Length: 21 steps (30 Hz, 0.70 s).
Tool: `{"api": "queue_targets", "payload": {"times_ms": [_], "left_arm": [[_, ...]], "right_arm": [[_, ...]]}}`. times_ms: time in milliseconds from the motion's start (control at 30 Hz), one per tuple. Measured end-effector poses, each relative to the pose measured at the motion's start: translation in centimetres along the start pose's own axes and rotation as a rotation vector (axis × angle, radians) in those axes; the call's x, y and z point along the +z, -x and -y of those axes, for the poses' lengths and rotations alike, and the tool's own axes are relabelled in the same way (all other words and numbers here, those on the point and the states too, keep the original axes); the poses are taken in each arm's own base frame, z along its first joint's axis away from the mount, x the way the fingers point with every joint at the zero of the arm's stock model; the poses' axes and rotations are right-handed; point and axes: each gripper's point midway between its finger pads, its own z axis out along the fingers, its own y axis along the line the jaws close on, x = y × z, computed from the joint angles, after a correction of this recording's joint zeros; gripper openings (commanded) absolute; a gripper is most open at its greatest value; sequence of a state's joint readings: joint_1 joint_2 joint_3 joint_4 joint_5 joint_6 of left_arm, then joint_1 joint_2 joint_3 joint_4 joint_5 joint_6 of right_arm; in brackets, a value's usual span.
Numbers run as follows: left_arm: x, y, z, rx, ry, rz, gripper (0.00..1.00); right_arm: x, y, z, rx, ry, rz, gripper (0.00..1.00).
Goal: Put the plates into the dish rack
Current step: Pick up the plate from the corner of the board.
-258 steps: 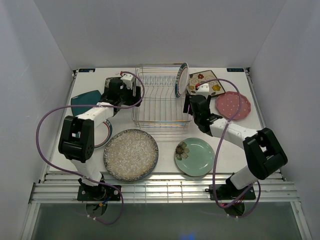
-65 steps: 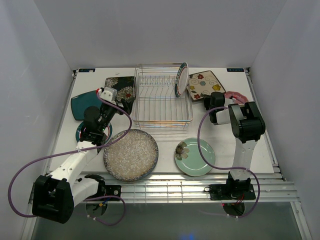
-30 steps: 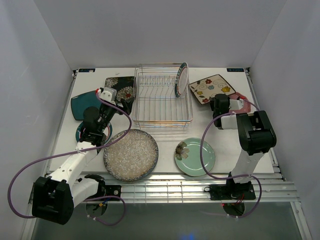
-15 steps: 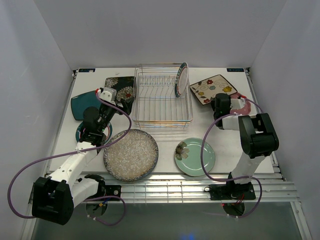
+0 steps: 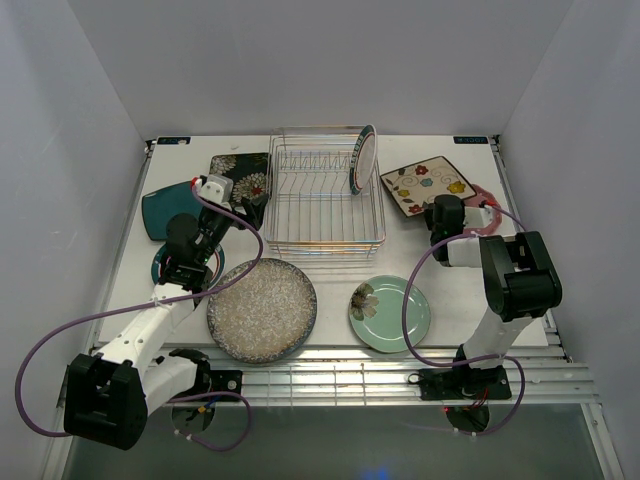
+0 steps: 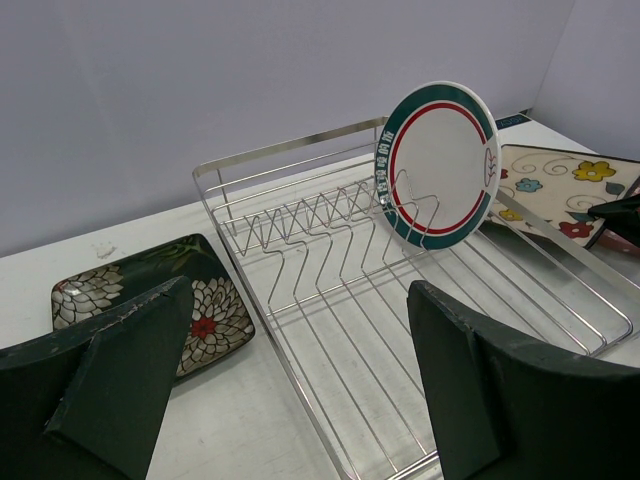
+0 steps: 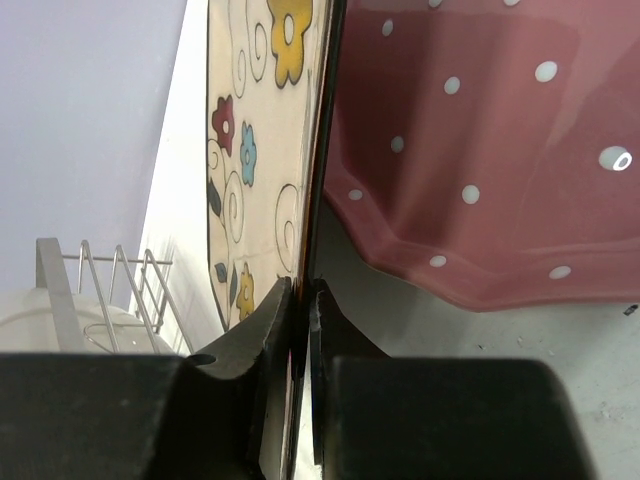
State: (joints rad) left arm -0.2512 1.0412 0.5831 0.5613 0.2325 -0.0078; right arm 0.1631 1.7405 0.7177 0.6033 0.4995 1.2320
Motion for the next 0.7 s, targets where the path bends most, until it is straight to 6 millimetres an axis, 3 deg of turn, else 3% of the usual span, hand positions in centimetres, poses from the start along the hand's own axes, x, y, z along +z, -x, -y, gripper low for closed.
{"api": "queue_targets", "payload": {"times_ms": [133, 433, 700], "left_arm": [[0.0, 0.0, 0.0, 0.000, 0.000, 0.000, 0.98], [0.0, 0.0, 0.0, 0.000, -0.001, -0.001, 0.98], [0.0, 0.0, 0.0, 0.000, -0.001, -0.001, 0.98]], "right_arm": [[-0.1, -0.1, 0.1, 0.004, 0.003, -0.007, 0.08], [-0.2, 0.1, 1.0, 0.004, -0.002, -0.028, 0.21], [-0.2, 0.1, 2.1, -0.024, -0.015, -0.057, 0.24]]}}
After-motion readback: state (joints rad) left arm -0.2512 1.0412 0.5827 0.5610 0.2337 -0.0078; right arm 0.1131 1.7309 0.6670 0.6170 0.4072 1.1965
